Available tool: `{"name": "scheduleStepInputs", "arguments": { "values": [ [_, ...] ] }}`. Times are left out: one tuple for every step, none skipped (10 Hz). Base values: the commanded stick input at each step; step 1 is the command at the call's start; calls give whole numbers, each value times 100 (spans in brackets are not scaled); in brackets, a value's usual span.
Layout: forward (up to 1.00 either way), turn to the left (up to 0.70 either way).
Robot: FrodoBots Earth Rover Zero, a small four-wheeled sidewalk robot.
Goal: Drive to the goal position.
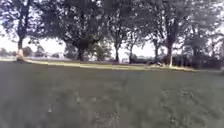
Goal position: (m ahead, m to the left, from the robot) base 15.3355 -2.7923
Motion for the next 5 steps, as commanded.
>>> {"name": "scheduleStepInputs", "arguments": {
  "values": [
    [70, 0],
    [70, 0],
    [70, 0],
    [70, 0],
    [70, 0]
  ]
}}
